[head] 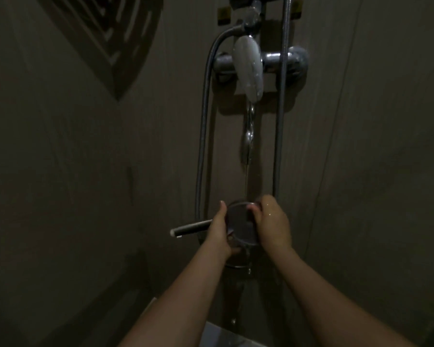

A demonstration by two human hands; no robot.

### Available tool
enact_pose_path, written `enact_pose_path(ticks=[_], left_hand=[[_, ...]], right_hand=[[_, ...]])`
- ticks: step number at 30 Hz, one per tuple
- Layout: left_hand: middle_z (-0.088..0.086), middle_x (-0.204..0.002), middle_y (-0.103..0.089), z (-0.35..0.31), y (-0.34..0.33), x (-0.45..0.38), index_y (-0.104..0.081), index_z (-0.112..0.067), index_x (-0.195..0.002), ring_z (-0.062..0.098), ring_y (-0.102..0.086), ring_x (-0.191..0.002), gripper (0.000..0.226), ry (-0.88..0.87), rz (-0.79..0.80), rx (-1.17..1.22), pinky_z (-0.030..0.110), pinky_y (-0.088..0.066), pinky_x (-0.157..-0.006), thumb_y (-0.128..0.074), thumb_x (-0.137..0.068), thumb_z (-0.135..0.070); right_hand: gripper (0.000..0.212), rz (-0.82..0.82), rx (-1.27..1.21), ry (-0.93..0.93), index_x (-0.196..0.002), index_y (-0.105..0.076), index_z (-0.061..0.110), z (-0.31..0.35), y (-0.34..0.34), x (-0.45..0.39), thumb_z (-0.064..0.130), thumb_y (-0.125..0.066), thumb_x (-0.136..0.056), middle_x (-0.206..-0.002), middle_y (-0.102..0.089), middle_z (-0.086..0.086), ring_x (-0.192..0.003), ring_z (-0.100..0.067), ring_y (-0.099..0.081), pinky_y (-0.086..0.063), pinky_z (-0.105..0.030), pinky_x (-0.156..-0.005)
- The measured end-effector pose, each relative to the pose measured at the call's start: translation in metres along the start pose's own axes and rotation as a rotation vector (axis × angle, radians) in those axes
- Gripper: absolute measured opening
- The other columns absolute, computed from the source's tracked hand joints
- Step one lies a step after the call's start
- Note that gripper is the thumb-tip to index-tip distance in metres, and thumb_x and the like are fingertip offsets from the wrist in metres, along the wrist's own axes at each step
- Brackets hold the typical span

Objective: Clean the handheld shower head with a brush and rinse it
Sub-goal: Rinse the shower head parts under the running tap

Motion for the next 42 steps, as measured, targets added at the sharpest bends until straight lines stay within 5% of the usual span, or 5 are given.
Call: enact_pose_path(ticks=[9, 13, 19, 28, 42], left_hand=[[0.018, -0.090, -0.058, -0.005, 0.001, -0.015, -0.057, -0.003, -0.100, 0.026, -0.058, -0.069, 0.033, -0.155, -0.019, 0.047, 0.028, -0.053, -0.055, -0.059, -0.069, -0.012], [0.022, -0.107, -0.065, -0.009, 0.010, -0.009, -0.054, -0.001, -0.119, 0.030, -0.064, -0.080, 0.033, -0.222, -0.055, 0.008, 0.033, -0.053, -0.061, -0.058, -0.087, -0.010], [0.017, -0.096, -0.066, -0.009, 0.013, -0.002, -0.057, -0.005, -0.102, 0.026, -0.063, -0.079, 0.020, -0.311, -0.100, -0.288, 0.033, -0.053, -0.073, -0.064, -0.084, -0.007], [0.008, -0.113, -0.064, 0.002, 0.014, -0.001, -0.061, -0.002, -0.112, 0.025, -0.060, -0.109, 0.033, -0.390, -0.202, -1.002, 0.022, -0.043, -0.080, -0.067, -0.084, -0.019], [0.001, -0.075, -0.053, -0.022, 0.018, 0.011, -0.047, -0.015, -0.069, 0.014, -0.051, -0.075, 0.025, -0.436, -0.139, -1.045, 0.024, -0.039, -0.062, -0.068, -0.082, -0.017]], right_hand=[[0.067, 0.440, 0.300, 0.480, -0.136, -0.043, 0.006, -0.023, -0.008, 0.022, 0.025, -0.066, -0.076, -0.140, -0.042, -0.015, -0.130, -0.031, -0.044, -0.034, -0.036, -0.111], [0.114, 0.645, 0.425, 0.335, -0.150, 0.004, 0.028, -0.040, -0.013, 0.020, 0.055, -0.071, -0.068, -0.158, -0.002, 0.000, -0.146, -0.021, -0.008, -0.011, -0.039, -0.121], [0.129, 0.937, -0.181, -0.101, -0.149, -0.005, 0.022, -0.058, -0.021, 0.016, 0.024, -0.088, -0.051, -0.150, -0.026, 0.002, -0.139, -0.016, -0.026, -0.024, -0.034, -0.117], [0.016, -0.089, -0.240, 0.101, -0.089, -0.068, 0.007, 0.041, 0.046, -0.051, 0.022, -0.063, -0.088, -0.076, -0.058, 0.004, -0.066, -0.004, -0.054, -0.036, -0.004, -0.056], [0.024, 0.050, -0.829, 0.037, -0.078, -0.054, 0.016, 0.131, 0.081, -0.116, 0.022, -0.043, -0.098, -0.063, -0.056, -0.002, -0.048, -0.006, -0.056, -0.047, -0.016, -0.047]])
Point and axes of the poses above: each hand's wrist, its own x-axis away from the middle knuckle, its own y-axis out of the back of the hand, z = x × y, the point moved 2 cm from there along -x, towards the middle knuckle
